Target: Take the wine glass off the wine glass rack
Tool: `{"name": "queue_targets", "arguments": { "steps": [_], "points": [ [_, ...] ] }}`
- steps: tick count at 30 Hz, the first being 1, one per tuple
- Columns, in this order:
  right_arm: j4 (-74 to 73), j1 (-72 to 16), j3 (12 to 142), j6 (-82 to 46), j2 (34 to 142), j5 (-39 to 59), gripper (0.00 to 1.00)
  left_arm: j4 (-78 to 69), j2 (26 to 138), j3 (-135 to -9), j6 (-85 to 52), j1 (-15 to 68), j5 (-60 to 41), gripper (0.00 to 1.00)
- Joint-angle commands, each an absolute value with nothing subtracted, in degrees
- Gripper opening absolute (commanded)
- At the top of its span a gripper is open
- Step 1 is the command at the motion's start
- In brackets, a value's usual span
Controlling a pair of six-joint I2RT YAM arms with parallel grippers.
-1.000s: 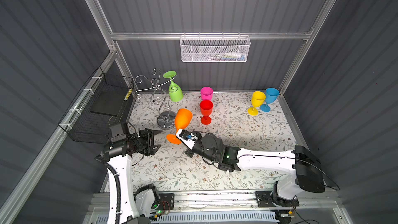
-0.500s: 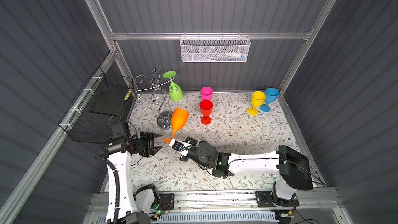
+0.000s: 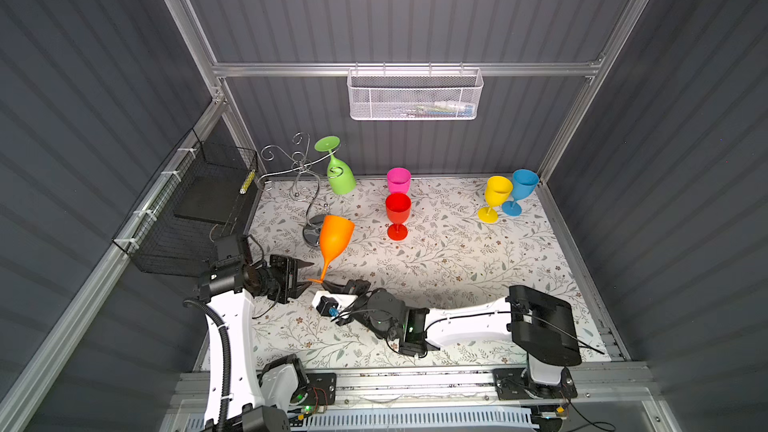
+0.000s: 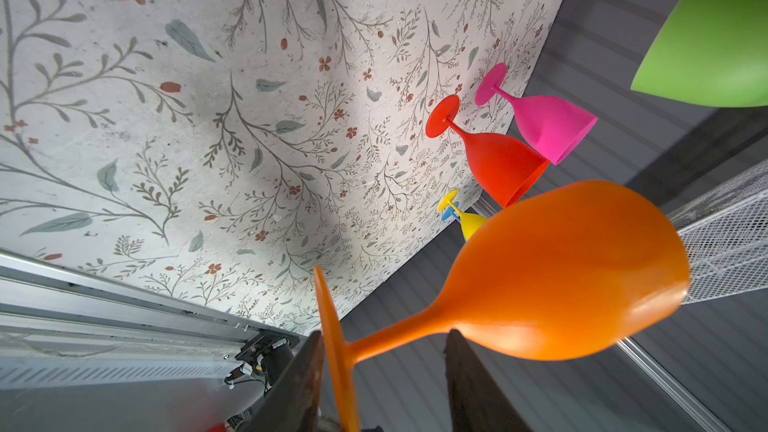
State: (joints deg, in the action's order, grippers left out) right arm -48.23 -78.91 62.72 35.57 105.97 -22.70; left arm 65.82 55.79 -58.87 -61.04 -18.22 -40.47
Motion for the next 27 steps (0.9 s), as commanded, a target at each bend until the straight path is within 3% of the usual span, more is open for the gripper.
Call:
{"name": "queue_targets", "arguments": {
  "steps": [1, 16, 27],
  "points": [
    [-52.2, -79.3, 64.5, 38.2, 106.3, -24.3, 0.0, 67.3, 55.9, -58.7, -59.4, -18.5, -39.6, 0.43],
    [-52.6, -80.4, 66.9, 42.9, 108.7, -24.3, 0.0, 67.6, 55.3, -57.6, -58.1, -18.4, -38.7, 0.35],
    [-52.4, -80.8, 68.6, 44.4, 110.3, -24.7, 0.0, 67.8, 54.6, -56.9, -57.7, -18.4, -38.0, 0.11]
  ]
}}
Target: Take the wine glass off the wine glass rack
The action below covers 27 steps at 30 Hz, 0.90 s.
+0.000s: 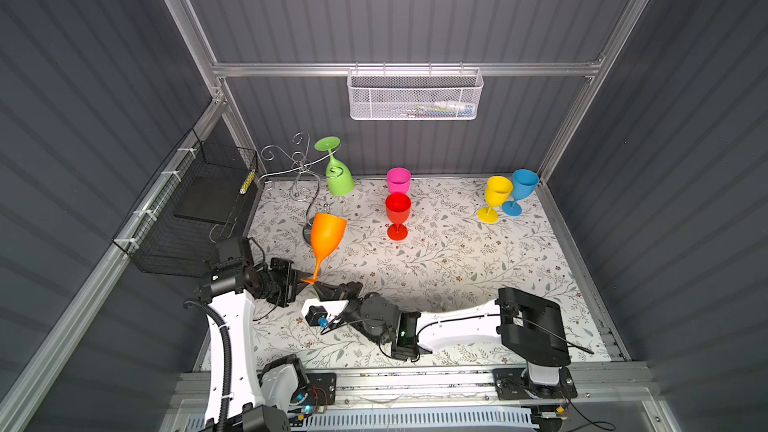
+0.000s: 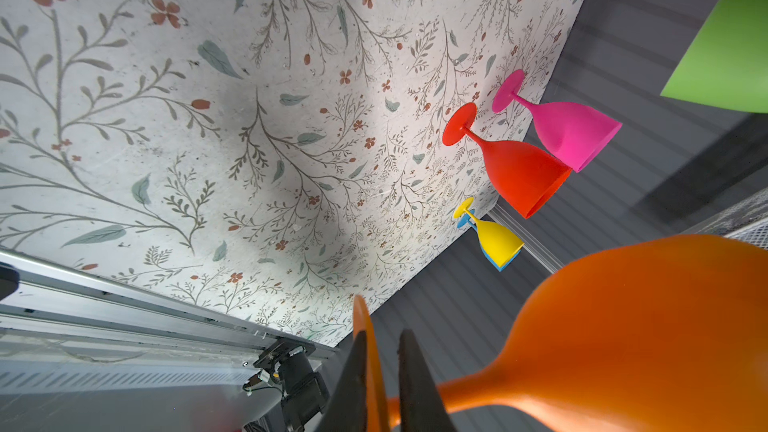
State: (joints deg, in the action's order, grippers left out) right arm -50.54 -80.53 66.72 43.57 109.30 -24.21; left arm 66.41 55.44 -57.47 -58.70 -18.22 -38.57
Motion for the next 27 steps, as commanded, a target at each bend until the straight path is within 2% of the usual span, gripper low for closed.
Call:
{"name": "queue_targets", "arguments": {
  "steps": [1, 5, 9, 10, 13, 22, 27],
  "points": [
    [-52.4, -80.9, 68.7, 44.5, 110.4, -24.7, 0.0, 67.9, 54.4, -56.8, -57.7, -18.4, -37.9, 0.1],
    [-52.2, -81.0, 69.0, 44.5, 110.3, -25.6, 0.03, 67.7, 54.1, -56.8, -57.7, -18.4, -38.0, 0.04],
    [-51.9, -80.9, 67.5, 43.5, 108.7, -25.9, 0.33, 67.0, 53.8, -57.1, -57.9, -18.4, -38.2, 0.02],
    [-51.5, -81.0, 67.0, 43.1, 107.9, -26.1, 0.38, 66.3, 53.8, -56.9, -58.1, -18.4, -38.6, 0.02],
    [-50.9, -81.0, 64.5, 41.6, 105.2, -26.9, 0.44, 64.4, 53.4, -56.4, -57.9, -18.4, -38.2, 0.0],
    [-40.2, -79.8, 57.8, 33.9, 93.8, -28.6, 0.47, 49.0, 52.1, -48.0, -55.7, -18.3, -41.9, 0.0],
    [-28.9, -75.4, 58.0, 23.4, 87.1, -24.7, 0.45, 40.3, 52.0, -42.9, -52.3, -18.3, -43.5, 0.0]
  ]
}}
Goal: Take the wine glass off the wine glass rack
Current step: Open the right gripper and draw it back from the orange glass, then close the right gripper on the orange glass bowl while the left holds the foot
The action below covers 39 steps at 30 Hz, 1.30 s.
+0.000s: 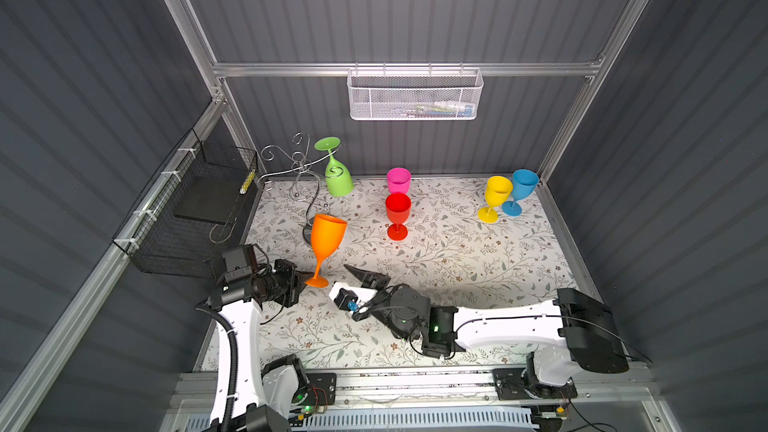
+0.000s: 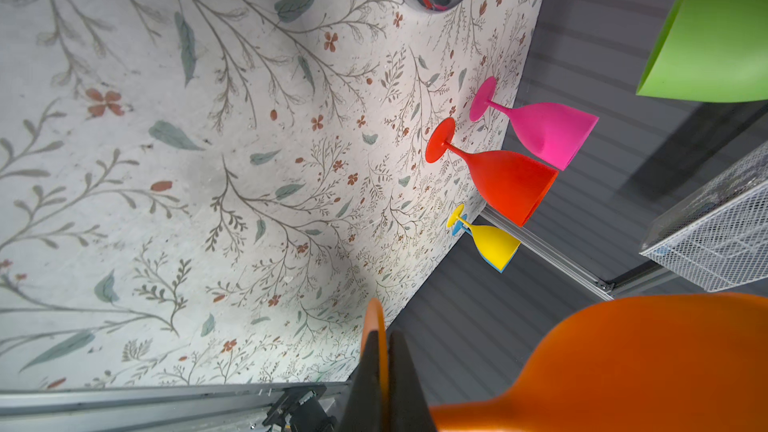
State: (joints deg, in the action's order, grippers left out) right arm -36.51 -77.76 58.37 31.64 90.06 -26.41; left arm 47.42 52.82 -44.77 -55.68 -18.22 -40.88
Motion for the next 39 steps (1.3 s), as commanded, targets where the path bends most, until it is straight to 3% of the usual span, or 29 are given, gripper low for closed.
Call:
{"name": "queue_targets", "arguments": {
  "steps": [1, 9, 20, 39],
  "points": [
    [-26.5, -75.0, 58.4, 20.9, 86.0, -23.2, 0.45, 38.3, 51.7, -41.5, -52.0, -18.3, -43.8, 0.0],
    [-10.8, -67.0, 66.0, 7.6, 83.8, -15.2, 0.45, 20.1, 47.7, -31.3, -53.2, -18.2, -46.3, 0.0],
    [8.2, -61.6, 80.3, -6.8, 85.2, -7.4, 0.45, 9.7, 38.4, -24.4, -60.8, -17.1, -38.3, 0.0],
    [24.5, -58.9, 92.5, -16.6, 90.5, 1.1, 0.4, -9.8, 41.2, -16.7, -66.9, 6.2, -15.3, 0.0]
  ]
}}
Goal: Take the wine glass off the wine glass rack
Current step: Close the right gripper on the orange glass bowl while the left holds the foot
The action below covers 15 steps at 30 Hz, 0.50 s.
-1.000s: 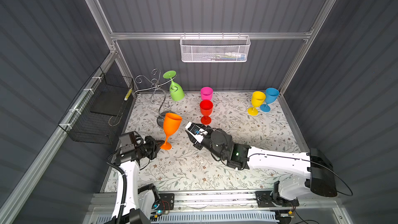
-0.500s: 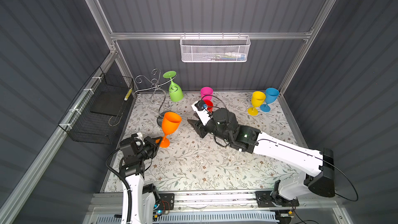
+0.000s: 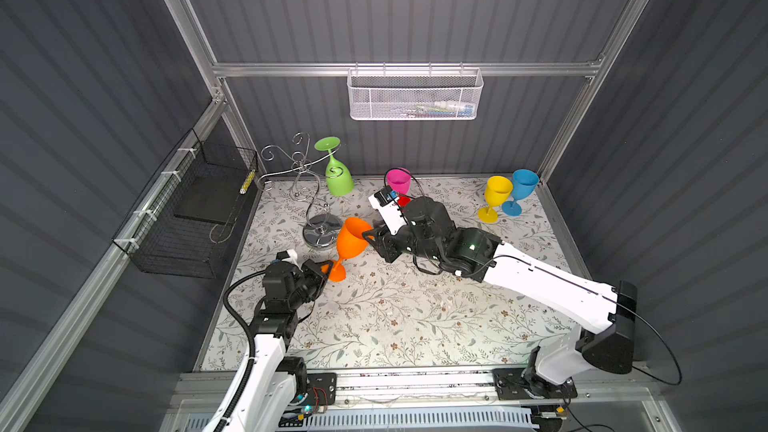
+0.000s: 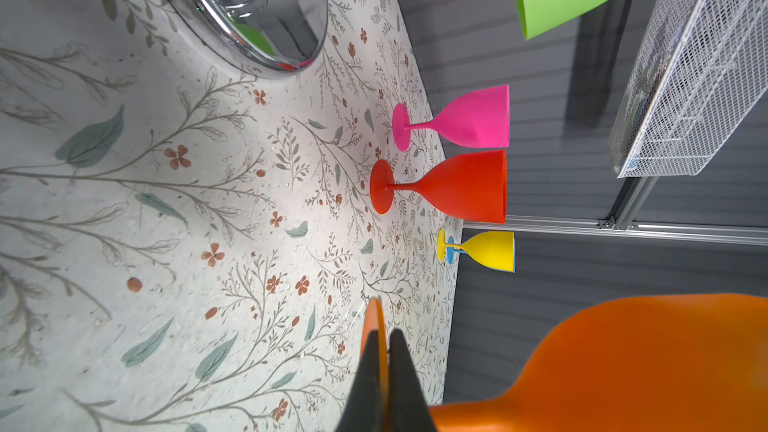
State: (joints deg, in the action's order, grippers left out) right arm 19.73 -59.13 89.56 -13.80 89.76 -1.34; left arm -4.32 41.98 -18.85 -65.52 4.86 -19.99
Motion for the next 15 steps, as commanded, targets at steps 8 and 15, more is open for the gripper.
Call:
{"name": "queue_targets", "arguments": {
  "steps": [8, 15],
  "points": [
    [31.2, -58.9, 97.6, -18.6, 93.7, 2.9, 0.41, -18.4, 42.1, -13.1, -68.3, 12.6, -8.9, 0.0],
    [33.3, -58.5, 98.6, -18.4, 95.2, 2.6, 0.41, -22.3, 44.5, -12.6, -68.1, 18.0, -4.5, 0.0]
  ]
}}
